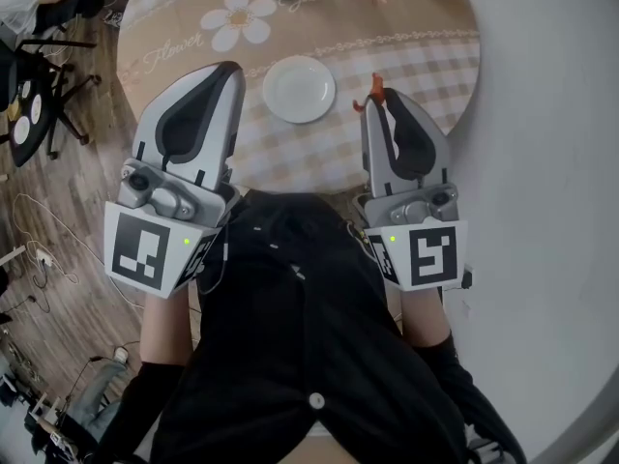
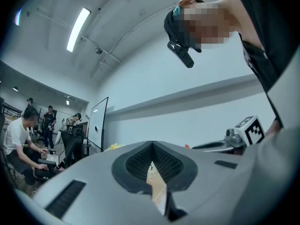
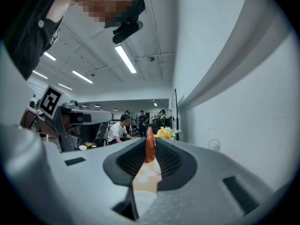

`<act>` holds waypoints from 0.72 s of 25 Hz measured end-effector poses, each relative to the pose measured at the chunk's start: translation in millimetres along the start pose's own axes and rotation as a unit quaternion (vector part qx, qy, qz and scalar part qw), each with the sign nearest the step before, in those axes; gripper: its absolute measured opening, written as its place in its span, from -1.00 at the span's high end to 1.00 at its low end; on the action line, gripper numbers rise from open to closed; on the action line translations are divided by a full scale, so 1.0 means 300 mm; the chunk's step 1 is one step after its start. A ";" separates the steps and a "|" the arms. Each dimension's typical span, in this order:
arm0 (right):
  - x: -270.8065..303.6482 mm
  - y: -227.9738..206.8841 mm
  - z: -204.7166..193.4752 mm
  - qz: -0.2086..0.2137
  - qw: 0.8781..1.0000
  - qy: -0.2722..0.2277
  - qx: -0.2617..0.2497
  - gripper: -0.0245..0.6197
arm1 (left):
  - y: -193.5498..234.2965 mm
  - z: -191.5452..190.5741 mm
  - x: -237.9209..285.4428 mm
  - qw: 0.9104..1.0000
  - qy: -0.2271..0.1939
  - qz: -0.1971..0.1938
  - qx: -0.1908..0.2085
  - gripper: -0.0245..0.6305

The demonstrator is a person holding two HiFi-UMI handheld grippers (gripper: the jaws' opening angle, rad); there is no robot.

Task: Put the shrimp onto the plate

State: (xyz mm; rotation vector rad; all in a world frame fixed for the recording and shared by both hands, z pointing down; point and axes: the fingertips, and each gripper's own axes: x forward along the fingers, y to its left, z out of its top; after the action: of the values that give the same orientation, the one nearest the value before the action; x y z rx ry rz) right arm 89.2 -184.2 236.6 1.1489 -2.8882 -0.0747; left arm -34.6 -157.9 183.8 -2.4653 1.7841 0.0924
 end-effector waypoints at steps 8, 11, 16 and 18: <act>0.048 0.018 0.013 -0.006 1.000 0.001 -0.007 0.77 | 0.023 -0.037 -0.007 0.999 0.012 -0.031 0.002 0.92; 0.069 0.025 0.015 -0.011 1.000 0.004 -0.008 0.77 | 0.037 -0.039 -0.001 0.999 0.012 -0.039 -0.001 0.92; 0.098 0.042 0.008 -0.015 1.000 0.012 -0.011 0.77 | 0.067 -0.048 -0.009 0.999 0.014 -0.045 0.000 0.92; 0.107 0.048 0.003 -0.015 1.000 0.015 -0.014 0.77 | 0.078 -0.057 -0.016 0.999 0.016 -0.044 -0.003 0.92</act>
State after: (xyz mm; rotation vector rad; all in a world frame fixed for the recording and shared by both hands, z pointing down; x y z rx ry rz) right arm 56.0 -195.7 236.8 1.1791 -2.8350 -0.0969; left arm -58.3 -162.7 200.3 -2.5597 1.6856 0.0530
